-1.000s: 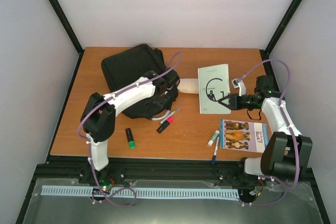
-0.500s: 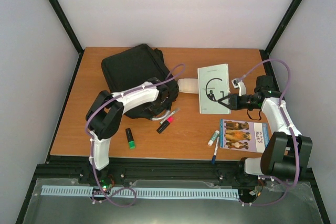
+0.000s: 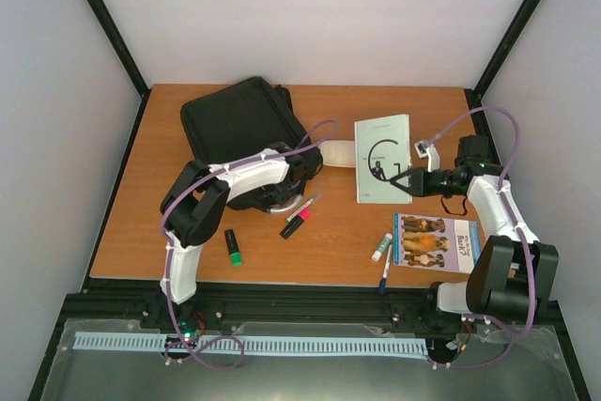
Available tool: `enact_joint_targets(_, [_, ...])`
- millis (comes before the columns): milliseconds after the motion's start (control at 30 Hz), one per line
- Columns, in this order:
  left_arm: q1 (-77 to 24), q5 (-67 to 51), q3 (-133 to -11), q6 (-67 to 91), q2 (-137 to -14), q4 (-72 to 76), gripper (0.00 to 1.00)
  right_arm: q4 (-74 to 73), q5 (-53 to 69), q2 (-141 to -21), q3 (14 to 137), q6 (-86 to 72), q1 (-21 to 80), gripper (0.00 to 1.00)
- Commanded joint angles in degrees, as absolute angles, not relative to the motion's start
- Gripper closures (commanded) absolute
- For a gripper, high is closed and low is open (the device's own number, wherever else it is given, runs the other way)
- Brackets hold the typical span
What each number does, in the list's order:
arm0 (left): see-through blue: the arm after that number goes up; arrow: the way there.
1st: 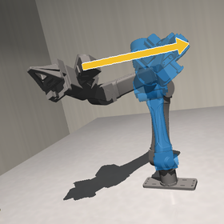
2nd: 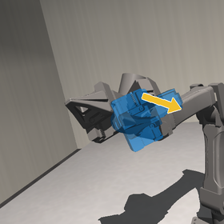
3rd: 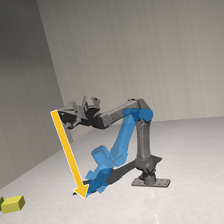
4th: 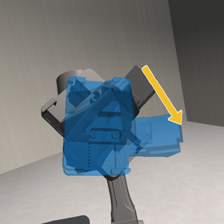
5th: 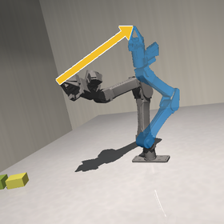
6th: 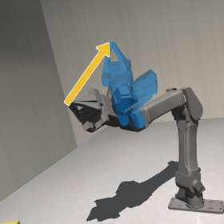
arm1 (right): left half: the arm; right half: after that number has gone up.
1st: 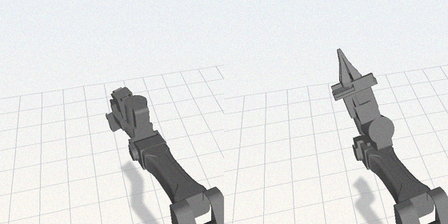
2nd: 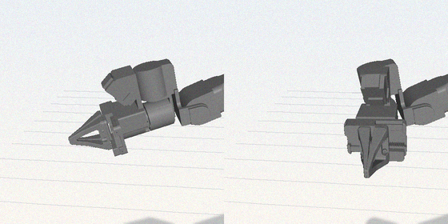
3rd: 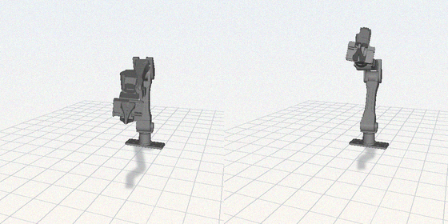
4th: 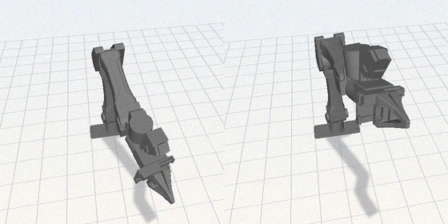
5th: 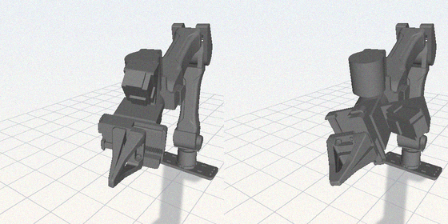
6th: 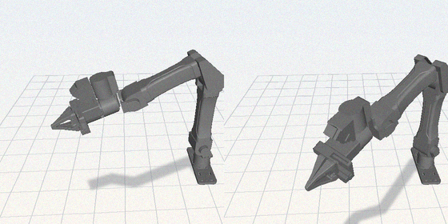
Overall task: Pack the student bag
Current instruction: Place the book in the student bag.
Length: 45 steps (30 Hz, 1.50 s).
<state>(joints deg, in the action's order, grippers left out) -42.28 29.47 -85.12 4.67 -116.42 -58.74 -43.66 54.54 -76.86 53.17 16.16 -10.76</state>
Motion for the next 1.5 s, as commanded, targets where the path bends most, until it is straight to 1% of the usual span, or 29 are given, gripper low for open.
enact_joint_targets(0, [-42.6,32.5,-87.4,5.1,-112.4,-56.8,0.99,-38.0,59.5,-74.9,52.8,13.7,-11.0,0.97])
enact_joint_targets(133, [-42.8,33.9,-87.9,5.2,-106.8,-55.8,0.99,-40.9,59.1,-75.3,55.2,13.3,-8.6,0.97])
enact_joint_targets(333, [-42.8,33.5,-86.7,4.1,-99.2,-52.6,0.99,-47.2,59.4,-74.9,60.1,11.3,-1.7,0.97])
enact_joint_targets(567, [-42.5,32.8,-86.1,4.0,-94.5,-47.7,0.99,-53.5,66.4,-80.1,64.9,6.1,3.5,0.97])
enact_joint_targets(733, [-41.7,32.5,-86.0,4.3,-92.8,-44.9,0.99,-57.1,72.3,-84.8,65.0,4.1,7.8,0.97])
enact_joint_targets(1000, [-40.5,30.6,-84.3,5.7,-90.8,-42.4,0.99,-51.5,74.4,-87.7,59.3,-0.1,14.7,0.97])
enact_joint_targets(1233, [-40.2,28.8,-84.0,6.2,-90.2,-42.0,0.99,-53.2,74.7,-94.1,63.6,2.6,17.1,0.97])
enact_joint_targets(1467, [-40.3,25.4,-82.9,5.2,-88.6,-39.9,0.99,-54.2,74.5,-104.1,72.9,3.5,19.7,0.97])
